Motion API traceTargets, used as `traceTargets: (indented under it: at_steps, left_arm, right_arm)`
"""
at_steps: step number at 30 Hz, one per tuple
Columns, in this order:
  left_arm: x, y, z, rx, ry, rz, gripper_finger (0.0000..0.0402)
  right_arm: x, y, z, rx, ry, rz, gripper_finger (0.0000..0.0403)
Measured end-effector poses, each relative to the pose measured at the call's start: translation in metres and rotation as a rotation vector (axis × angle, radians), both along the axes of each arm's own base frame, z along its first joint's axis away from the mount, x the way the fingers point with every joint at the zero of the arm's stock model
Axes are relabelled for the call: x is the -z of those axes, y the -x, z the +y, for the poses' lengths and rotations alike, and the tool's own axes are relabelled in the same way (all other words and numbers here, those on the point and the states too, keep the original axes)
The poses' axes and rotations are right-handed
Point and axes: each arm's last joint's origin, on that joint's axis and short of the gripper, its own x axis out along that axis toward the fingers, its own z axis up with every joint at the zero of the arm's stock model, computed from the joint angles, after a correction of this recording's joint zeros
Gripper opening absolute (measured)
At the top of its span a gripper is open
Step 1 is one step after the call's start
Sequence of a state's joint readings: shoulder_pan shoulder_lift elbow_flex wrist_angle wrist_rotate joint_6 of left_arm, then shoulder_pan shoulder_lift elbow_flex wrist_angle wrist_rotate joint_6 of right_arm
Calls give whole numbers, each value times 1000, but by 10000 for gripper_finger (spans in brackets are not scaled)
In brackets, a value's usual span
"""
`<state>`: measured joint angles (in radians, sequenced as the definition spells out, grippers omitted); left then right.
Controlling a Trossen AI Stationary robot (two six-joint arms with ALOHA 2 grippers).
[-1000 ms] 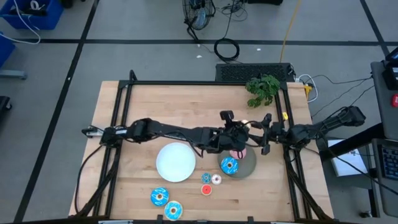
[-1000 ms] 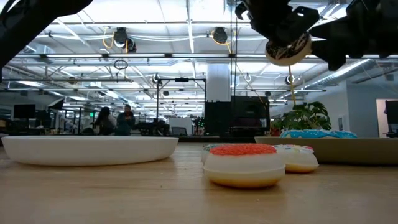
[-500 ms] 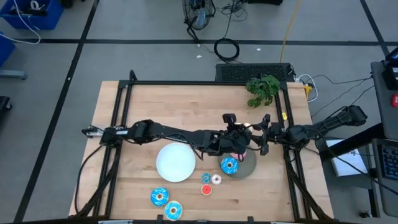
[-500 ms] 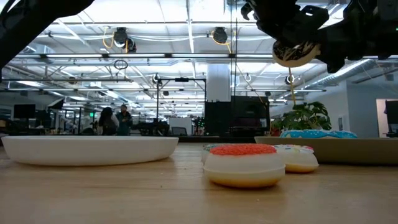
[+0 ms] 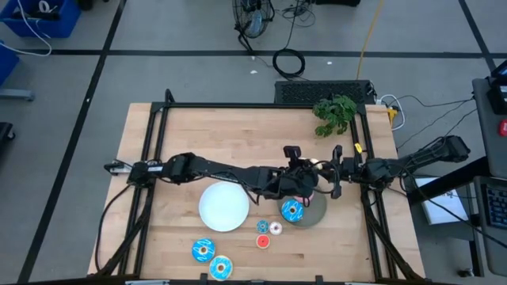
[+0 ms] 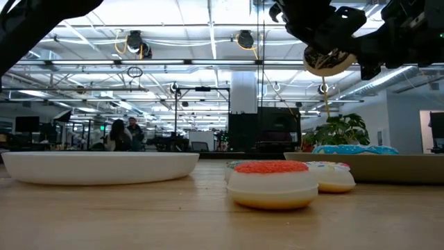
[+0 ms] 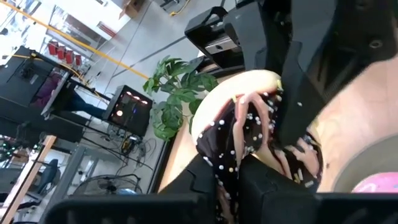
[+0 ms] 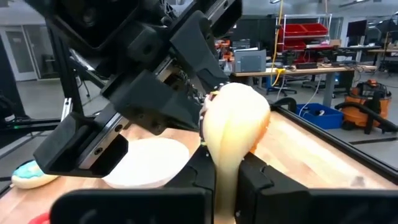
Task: Pick & Place donuts
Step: Put the large black donut on the gray plate
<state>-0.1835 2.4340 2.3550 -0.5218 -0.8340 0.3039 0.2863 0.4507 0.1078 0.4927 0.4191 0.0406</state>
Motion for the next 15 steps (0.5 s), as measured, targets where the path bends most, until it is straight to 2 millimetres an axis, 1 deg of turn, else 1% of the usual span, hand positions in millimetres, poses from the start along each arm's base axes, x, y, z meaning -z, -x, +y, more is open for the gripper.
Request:
traceTargets:
  at_steps: [4,8,11,13,15]
  left_arm:
    - [-1,4,-14,-27,-89,28,122]
    - [-4,9,-26,-116,-207,38,197]
    - [-8,13,-34,-123,-246,50,248]
    - [-16,20,-41,-126,-262,63,275]
    - [-26,33,-47,-132,-233,62,290]
  right_arm:
    - [-1,0,0,14,1,-4,9]
    - [0,0,-1,26,2,1,8]
    - [0,0,-1,27,6,2,8]
    - [0,0,-1,27,5,4,8]
    - [0,0,-1,25,-21,4,8]
